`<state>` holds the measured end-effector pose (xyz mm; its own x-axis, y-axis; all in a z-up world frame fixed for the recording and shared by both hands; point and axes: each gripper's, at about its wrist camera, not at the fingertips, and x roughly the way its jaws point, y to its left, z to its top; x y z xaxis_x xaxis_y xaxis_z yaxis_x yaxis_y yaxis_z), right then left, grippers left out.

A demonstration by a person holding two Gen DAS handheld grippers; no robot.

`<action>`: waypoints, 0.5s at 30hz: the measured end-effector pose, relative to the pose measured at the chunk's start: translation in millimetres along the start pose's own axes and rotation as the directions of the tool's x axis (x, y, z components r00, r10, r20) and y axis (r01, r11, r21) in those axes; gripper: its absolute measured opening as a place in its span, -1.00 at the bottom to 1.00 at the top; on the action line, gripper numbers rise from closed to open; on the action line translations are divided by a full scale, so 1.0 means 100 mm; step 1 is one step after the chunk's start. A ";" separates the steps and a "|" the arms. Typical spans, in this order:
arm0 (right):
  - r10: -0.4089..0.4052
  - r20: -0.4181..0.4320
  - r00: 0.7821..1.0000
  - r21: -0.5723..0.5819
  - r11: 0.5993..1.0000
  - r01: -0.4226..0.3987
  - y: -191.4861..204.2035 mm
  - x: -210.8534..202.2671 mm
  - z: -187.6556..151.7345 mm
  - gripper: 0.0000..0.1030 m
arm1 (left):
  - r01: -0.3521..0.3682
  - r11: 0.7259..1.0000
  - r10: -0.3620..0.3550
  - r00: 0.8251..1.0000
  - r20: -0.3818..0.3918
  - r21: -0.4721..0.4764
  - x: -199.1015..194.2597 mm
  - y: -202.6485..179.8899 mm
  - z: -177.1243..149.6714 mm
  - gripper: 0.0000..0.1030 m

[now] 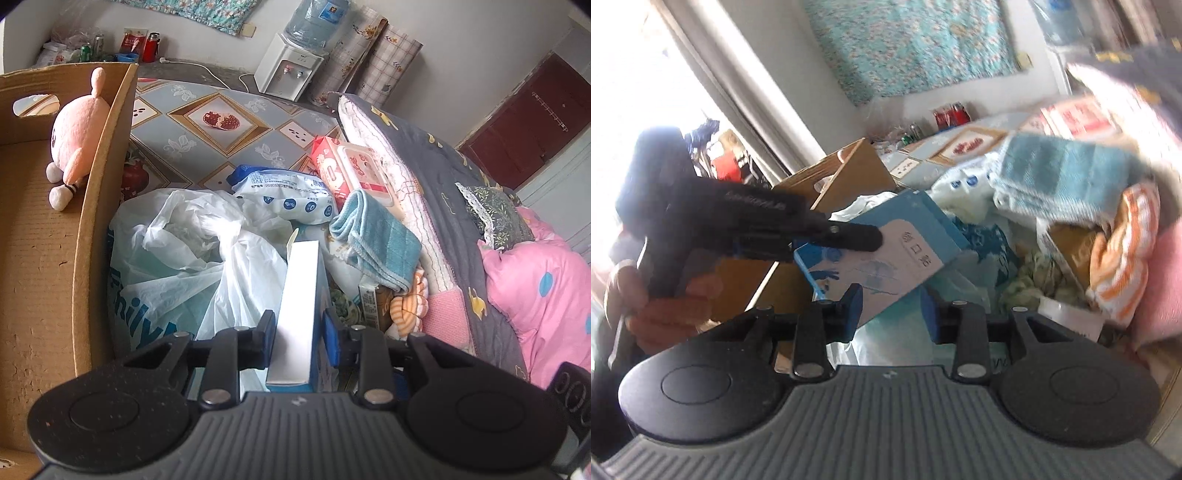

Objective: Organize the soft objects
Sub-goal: 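Grasp the blue-and-white bandage box with the right tool, then carry the bandage box into the cardboard box and open the right tool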

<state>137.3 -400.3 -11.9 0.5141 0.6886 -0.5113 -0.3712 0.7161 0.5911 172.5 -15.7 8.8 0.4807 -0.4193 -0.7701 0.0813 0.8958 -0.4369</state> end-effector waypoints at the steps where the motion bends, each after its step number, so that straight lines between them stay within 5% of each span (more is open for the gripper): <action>1: 0.033 -0.012 0.999 0.074 0.997 -0.032 -0.12 0.02 0.01 -0.33 | 0.003 1.000 -0.003 1.000 0.000 -0.003 0.00 0.01 0.00 -0.46; 6: 0.162 -0.042 0.986 0.303 0.942 -0.142 -0.37 0.26 -0.07 -0.32 | 0.019 1.000 -0.019 1.000 0.010 -0.005 -0.03 0.03 -0.02 -0.45; 15: 0.184 -0.050 0.982 0.327 0.932 -0.158 -0.36 0.49 -0.06 -0.34 | -0.013 0.998 0.011 0.999 0.030 0.054 -0.17 0.07 -0.11 -0.32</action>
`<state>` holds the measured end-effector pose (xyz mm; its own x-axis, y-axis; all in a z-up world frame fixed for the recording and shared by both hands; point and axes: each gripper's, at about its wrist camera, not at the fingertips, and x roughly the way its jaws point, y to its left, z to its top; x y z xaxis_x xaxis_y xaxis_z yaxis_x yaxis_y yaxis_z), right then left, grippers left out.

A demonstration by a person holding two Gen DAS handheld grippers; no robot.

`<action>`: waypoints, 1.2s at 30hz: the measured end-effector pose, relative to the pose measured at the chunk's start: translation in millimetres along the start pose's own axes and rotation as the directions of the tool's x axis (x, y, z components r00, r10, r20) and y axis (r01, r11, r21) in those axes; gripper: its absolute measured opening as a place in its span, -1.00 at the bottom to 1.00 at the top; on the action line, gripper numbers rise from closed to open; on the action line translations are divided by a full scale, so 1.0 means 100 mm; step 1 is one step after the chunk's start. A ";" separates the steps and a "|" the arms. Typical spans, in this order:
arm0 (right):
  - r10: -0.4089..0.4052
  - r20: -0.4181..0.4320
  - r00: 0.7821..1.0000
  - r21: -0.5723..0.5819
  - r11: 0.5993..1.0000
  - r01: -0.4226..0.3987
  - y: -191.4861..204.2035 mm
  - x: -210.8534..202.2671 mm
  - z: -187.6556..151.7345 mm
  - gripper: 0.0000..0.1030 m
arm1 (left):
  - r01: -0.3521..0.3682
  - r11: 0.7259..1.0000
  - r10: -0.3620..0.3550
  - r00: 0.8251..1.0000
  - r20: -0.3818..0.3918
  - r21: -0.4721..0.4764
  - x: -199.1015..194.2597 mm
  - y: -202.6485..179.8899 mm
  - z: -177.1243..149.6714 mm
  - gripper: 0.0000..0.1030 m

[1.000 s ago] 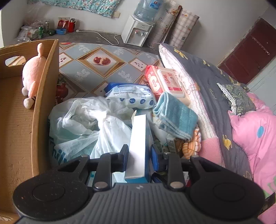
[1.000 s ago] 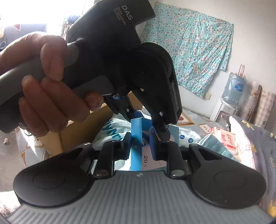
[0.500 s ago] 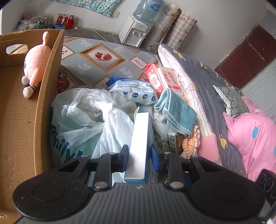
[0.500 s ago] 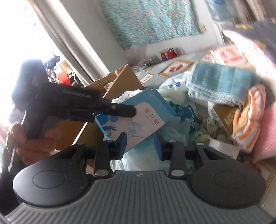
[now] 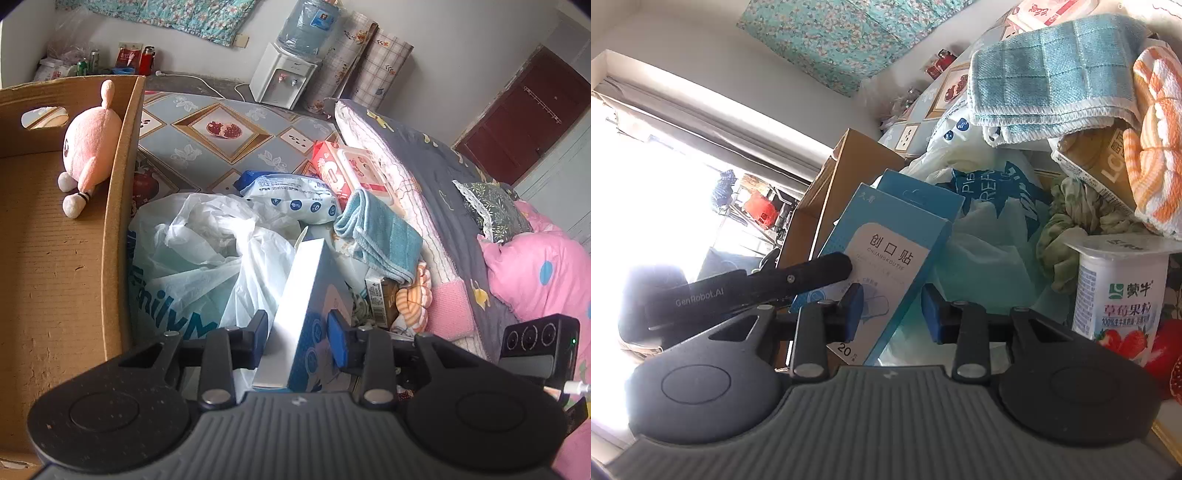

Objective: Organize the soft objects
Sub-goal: 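Carry the bandage box into the cardboard box and open the right tool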

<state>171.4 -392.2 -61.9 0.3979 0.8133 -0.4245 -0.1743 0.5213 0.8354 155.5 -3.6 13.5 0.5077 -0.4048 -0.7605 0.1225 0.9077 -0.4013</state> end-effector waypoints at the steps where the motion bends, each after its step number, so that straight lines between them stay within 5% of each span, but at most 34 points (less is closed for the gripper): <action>1: 0.005 -0.001 1.000 0.007 1.000 -0.005 -0.01 -0.02 0.03 -0.34 | -0.005 1.000 0.005 1.000 0.006 0.014 -0.03 0.00 -0.02 -0.32; 12: 0.001 0.004 1.000 0.017 1.000 -0.001 0.04 -0.05 0.05 -0.36 | -0.108 0.970 0.098 0.994 0.058 0.218 -0.08 -0.20 -0.21 -0.17; 24: -0.063 0.026 0.998 -0.019 0.998 0.063 0.28 -0.18 0.03 -0.39 | -0.009 0.984 0.001 0.999 0.042 0.179 -0.20 -0.13 -0.24 -0.20; 36: -0.046 0.003 0.999 -0.173 0.984 0.046 1.13 -0.19 0.04 -0.40 | -0.052 0.987 0.021 0.980 0.200 0.149 -0.94 -0.06 -0.32 -0.21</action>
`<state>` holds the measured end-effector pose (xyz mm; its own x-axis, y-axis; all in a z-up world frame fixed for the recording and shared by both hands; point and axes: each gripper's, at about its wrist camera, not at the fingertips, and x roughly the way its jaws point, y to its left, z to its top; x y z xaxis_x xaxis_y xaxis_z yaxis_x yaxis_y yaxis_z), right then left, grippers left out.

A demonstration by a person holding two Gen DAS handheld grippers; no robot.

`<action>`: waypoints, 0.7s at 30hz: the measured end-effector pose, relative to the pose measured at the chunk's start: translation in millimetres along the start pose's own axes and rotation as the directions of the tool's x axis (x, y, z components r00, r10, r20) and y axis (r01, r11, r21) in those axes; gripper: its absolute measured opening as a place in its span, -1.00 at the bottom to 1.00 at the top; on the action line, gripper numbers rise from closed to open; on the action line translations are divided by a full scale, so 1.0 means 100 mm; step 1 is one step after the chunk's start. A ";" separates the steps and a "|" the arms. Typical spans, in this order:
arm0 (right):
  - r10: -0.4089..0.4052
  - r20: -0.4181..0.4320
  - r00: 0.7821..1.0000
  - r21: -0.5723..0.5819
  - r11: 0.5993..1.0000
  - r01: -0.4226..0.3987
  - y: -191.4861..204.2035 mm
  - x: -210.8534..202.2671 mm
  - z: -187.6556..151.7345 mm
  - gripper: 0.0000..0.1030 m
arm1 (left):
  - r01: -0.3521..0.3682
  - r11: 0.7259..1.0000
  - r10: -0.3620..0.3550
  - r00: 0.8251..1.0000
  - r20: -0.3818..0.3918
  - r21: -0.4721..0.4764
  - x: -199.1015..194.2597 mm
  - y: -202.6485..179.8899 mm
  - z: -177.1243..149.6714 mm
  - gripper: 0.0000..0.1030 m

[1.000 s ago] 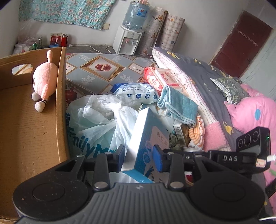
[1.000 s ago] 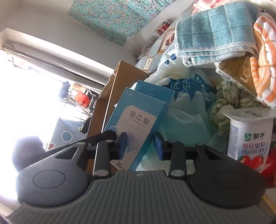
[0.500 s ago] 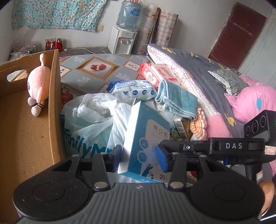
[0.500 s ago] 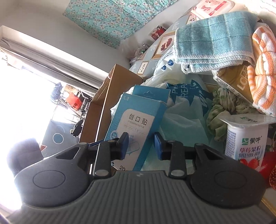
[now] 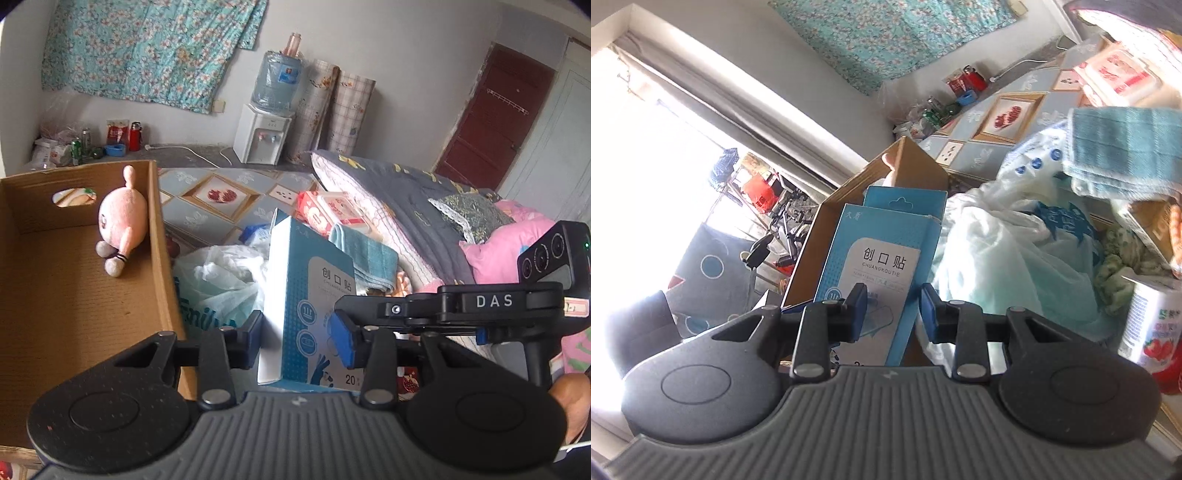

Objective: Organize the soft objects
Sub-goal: 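Carry the bandage box into the cardboard box and open the right tool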

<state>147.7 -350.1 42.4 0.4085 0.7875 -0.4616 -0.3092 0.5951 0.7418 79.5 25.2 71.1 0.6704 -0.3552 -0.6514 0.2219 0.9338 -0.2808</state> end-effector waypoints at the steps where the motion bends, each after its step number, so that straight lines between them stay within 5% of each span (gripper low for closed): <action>1: 0.008 -0.013 1.000 -0.018 1.000 -0.008 0.10 0.07 0.05 -0.40 | -0.016 1.000 0.016 1.000 0.015 -0.015 -0.07 0.06 0.03 -0.21; 10: 0.059 -0.179 0.982 -0.153 0.984 -0.087 1.01 1.22 0.61 -0.40 | -0.153 0.970 0.168 0.984 0.067 -0.191 -0.47 1.05 0.46 -0.24; 21: -0.053 -0.324 0.944 -0.178 0.984 -0.006 1.18 2.75 1.14 -0.42 | -0.271 0.909 0.265 0.962 -0.064 -0.316 0.20 2.21 1.00 -0.28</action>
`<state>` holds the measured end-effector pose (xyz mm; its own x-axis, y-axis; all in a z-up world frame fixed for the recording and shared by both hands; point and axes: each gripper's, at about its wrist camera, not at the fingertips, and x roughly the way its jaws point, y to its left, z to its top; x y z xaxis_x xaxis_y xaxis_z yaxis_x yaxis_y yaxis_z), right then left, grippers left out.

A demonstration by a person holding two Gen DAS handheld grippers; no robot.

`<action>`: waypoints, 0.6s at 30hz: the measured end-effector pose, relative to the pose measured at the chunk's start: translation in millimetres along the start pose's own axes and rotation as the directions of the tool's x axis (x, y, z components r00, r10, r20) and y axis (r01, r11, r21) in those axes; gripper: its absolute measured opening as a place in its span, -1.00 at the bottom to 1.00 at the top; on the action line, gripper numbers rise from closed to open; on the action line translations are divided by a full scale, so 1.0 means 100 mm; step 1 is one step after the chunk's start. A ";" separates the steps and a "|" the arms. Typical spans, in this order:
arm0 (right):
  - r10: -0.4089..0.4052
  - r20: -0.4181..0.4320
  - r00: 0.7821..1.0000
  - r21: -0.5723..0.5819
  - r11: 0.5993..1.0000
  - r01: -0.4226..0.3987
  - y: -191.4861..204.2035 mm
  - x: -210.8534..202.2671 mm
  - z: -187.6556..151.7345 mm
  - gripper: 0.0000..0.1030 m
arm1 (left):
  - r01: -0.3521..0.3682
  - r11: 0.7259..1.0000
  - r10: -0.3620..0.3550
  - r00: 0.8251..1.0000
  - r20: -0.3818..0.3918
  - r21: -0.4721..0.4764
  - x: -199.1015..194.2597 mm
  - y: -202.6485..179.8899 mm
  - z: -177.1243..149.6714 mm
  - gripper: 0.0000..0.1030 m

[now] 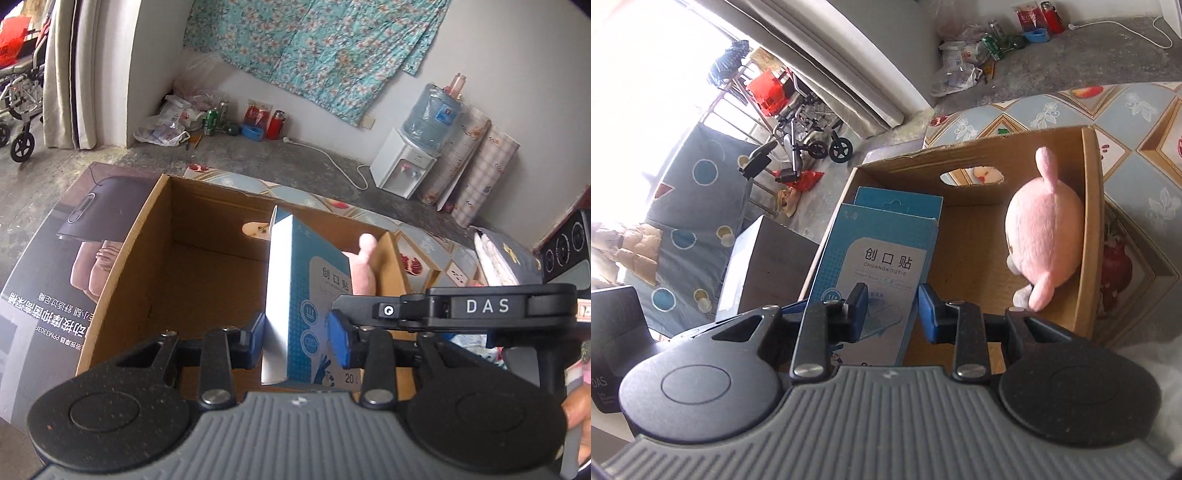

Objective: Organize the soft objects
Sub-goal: 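Carry the bandage box into the cardboard box and open the right tool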

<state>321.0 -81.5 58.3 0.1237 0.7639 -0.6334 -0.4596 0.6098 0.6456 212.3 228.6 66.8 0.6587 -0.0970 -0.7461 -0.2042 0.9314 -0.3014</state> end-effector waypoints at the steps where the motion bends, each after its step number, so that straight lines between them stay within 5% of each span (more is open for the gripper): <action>1: -0.017 -0.004 1.000 -0.005 1.000 0.017 -0.01 0.08 0.07 -0.42 | -0.008 1.000 0.008 1.000 -0.006 -0.001 0.08 0.02 0.06 -0.28; 8: -0.161 0.001 0.987 -0.097 0.982 0.160 -0.07 0.59 0.36 -0.43 | -0.131 0.991 0.134 0.981 -0.142 0.033 0.82 0.12 0.21 -0.29; 11: -0.151 0.018 0.988 -0.123 0.981 0.152 -0.07 0.56 0.36 -0.43 | -0.153 0.988 0.152 0.971 -0.184 0.011 0.96 0.22 0.19 -0.29; 18: -0.108 0.091 0.990 -0.164 0.979 0.122 -0.06 0.08 0.21 -0.43 | -0.182 0.982 0.190 0.956 -0.221 0.058 0.89 0.25 0.07 0.18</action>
<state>343.2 -74.8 58.3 0.2518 0.7097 -0.6580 -0.5789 0.6552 0.4853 270.7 246.1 -2.7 0.4310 0.0070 -0.9023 -0.2781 0.9523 -0.1255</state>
